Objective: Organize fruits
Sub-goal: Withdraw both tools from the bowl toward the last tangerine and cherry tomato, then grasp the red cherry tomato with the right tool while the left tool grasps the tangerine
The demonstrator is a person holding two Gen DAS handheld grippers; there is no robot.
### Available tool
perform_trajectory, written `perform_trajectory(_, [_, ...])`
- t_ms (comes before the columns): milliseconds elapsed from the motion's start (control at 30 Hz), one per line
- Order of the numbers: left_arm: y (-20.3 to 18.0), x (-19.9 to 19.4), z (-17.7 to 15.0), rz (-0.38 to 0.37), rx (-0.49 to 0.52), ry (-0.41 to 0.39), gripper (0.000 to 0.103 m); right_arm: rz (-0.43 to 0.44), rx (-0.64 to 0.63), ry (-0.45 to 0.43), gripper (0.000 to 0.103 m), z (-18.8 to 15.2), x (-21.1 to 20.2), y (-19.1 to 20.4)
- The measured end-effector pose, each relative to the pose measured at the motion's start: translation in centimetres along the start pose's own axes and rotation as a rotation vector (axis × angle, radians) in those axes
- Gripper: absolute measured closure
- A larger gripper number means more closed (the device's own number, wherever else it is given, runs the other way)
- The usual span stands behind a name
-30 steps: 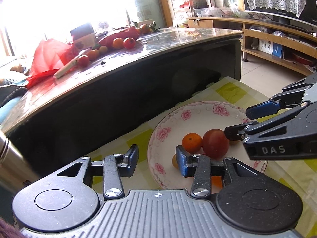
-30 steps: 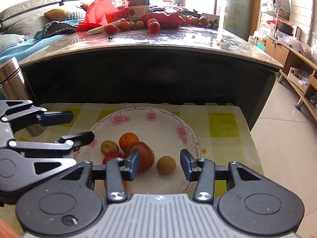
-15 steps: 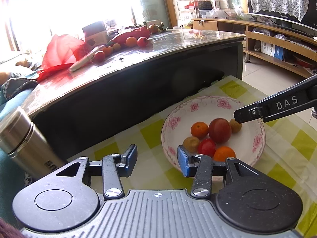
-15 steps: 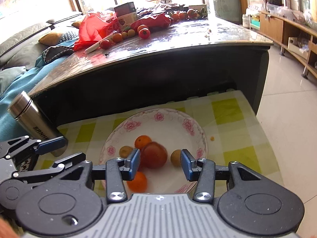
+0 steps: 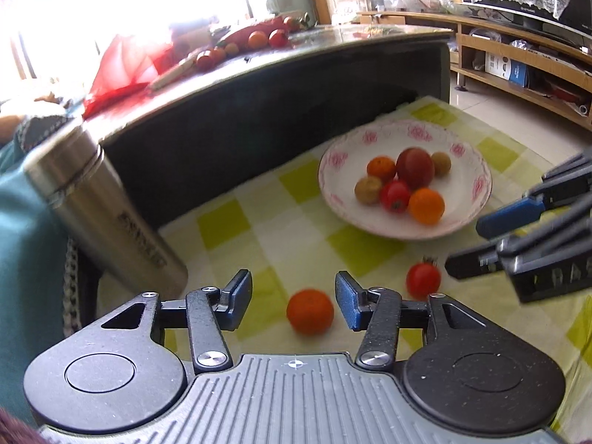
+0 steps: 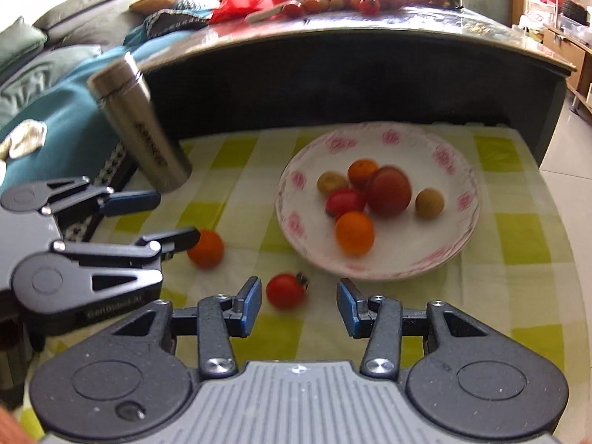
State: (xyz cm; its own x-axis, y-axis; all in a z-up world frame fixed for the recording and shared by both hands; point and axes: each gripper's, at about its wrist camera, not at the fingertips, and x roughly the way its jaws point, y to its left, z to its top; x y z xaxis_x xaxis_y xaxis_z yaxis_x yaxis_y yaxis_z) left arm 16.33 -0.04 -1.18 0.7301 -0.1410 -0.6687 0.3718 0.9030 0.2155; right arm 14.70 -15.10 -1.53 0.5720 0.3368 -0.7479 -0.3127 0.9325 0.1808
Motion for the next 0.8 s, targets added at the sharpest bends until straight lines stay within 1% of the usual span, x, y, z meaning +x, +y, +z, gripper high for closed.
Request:
perform_trajectory(100, [0.2,0.5,-0.6,-0.008,-0.012,0.016,0.045,-0.016,-0.033,0.025,0.054,-0.8,1.2,0.6])
perform_trajectory(267, [0.2,2.0,-1.3,-0.017,-0.014,0.032,0.043,-0.035,-0.063,0.028,0.054,-1.4,2.7,0.7])
perform_trajectory(500, [-0.3,4.3,-2.1,-0.038,0.013,0.053,0.042,-0.036,-0.080,-0.019,0.054,-1.0,3.5,0.8])
perform_trajectory(533, [-0.2,4.4,-2.2,-0.041,0.008,0.040,0.041,-0.031,-0.085,-0.024,0.054,-1.0,3.7,0.9])
perform_trajectory(600, [0.0,4.4,-2.1,-0.049,-0.003,0.040,0.042,-0.028,-0.094,-0.034,0.054,-1.0,4.0,1.2])
perform_trajectory(733, [-0.1,4.3,-2.2,-0.065,-0.012,0.038,0.054,-0.044,-0.127,-0.060,0.054,-1.0,4.5,1.8])
perform_trajectory(767, [-0.3,4.3,-2.2,-0.064,-0.004,0.037,0.056,-0.053,-0.136,-0.061,0.054,-1.0,4.7,1.9])
perform_trajectory(800, [-0.4,4.2,-2.2,-0.061,0.005,0.036,0.056,-0.057,-0.143,-0.056,0.057,-1.0,4.7,1.9])
